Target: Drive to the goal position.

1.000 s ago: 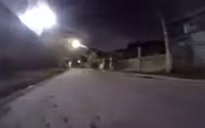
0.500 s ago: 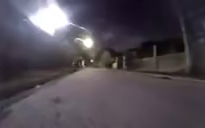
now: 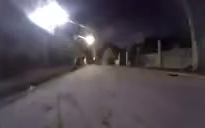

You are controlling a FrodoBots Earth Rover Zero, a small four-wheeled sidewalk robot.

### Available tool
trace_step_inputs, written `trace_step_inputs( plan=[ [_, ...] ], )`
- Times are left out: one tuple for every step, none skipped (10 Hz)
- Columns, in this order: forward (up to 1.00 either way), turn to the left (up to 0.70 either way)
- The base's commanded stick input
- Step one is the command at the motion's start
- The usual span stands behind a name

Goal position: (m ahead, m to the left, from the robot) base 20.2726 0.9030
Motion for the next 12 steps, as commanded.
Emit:
trace_step_inputs(
  plan=[
    [0.70, 0.00],
    [0.70, 0.00],
    [0.70, 0.00],
    [0.70, 0.27],
    [0.70, 0.35],
    [0.70, 0.35],
    [0.70, 0.35],
    [0.70, 0.35],
    [0.70, 0.35],
    [0.70, 0.35],
    [0.70, 0.35],
    [0.70, 0.35]
  ],
)
